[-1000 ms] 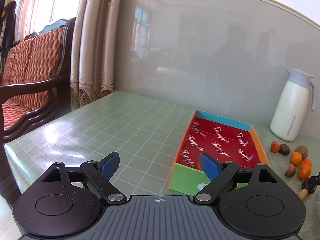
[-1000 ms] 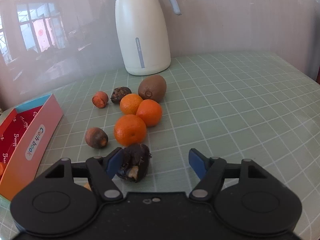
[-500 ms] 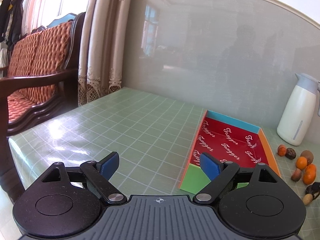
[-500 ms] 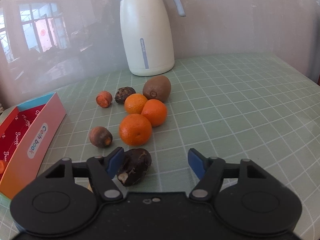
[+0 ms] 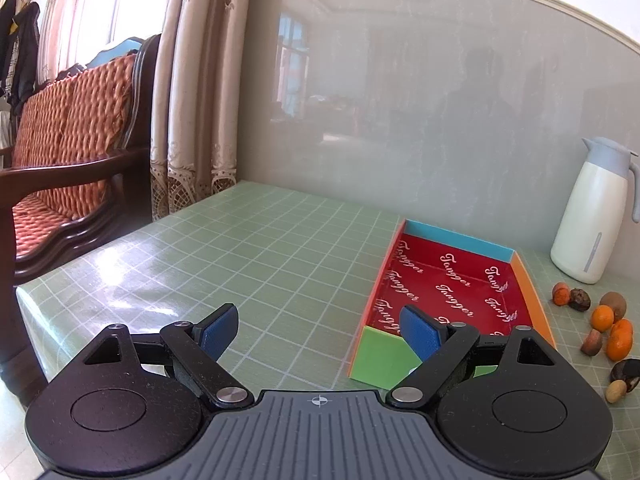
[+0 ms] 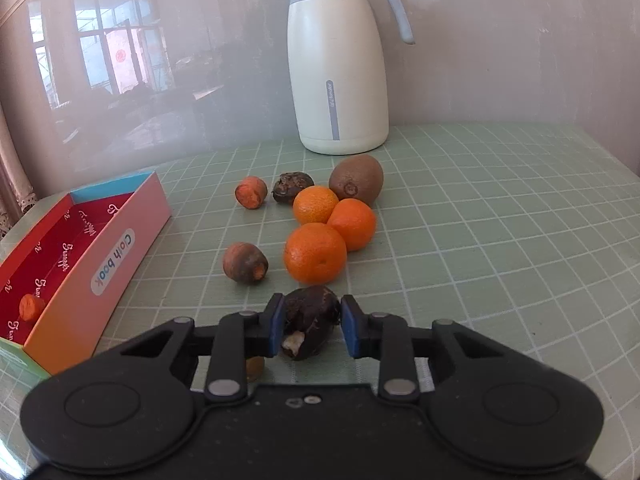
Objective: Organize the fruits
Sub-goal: 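Lift the dark dried fruit with the right gripper toward the red box, then lower the dark fruit into the red box and open the right gripper, then move the left tool to the small tan round fruit and grasp it, then carry the tan fruit into the red box and open the left gripper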
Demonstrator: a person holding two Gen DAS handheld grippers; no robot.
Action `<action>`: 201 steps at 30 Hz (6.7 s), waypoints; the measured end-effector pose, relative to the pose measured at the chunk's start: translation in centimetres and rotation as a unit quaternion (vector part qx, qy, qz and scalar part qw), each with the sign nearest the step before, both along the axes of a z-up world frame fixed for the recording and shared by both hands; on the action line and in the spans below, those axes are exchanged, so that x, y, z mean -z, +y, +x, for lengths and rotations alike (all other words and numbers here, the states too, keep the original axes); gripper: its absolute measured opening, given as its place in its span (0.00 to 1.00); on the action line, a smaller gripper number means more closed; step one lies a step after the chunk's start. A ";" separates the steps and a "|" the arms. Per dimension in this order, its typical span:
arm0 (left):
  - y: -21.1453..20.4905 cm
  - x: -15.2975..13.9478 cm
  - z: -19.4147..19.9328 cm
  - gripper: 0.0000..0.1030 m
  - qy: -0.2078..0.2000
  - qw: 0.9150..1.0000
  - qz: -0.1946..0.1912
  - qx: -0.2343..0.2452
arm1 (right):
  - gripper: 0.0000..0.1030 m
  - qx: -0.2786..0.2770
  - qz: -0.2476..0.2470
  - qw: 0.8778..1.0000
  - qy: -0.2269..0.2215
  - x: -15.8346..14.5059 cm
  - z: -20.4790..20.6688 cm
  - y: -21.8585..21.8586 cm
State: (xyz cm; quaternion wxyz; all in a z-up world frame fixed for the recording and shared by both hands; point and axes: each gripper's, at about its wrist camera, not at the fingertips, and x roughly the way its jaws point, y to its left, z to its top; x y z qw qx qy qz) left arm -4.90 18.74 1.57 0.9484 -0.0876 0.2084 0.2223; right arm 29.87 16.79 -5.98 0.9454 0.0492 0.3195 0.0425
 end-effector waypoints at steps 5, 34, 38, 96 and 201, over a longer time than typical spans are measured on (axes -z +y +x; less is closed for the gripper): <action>0.2 0.0 0.0 0.85 -0.001 1.000 -0.007 -0.005 | 0.24 -0.004 -0.009 1.000 -0.012 -0.2 -0.4 0.4; 0.6 0.1 -0.4 0.85 -0.004 1.000 -0.011 -0.017 | 0.22 -0.012 -0.010 0.999 -0.039 -1.2 -1.3 0.9; 1.1 0.1 -0.6 0.85 -0.003 1.000 -0.012 -0.025 | 0.22 -0.035 0.002 0.998 -0.052 -1.9 -1.5 1.9; -7.8 -0.2 2.5 0.90 0.007 0.996 0.034 0.082 | 0.90 0.005 -0.003 0.992 -0.127 -4.8 -3.2 -1.0; -14.1 1.1 6.5 0.28 -0.004 0.992 0.016 0.123 | 1.00 0.175 -0.111 0.967 -0.146 -4.6 -5.8 -6.2</action>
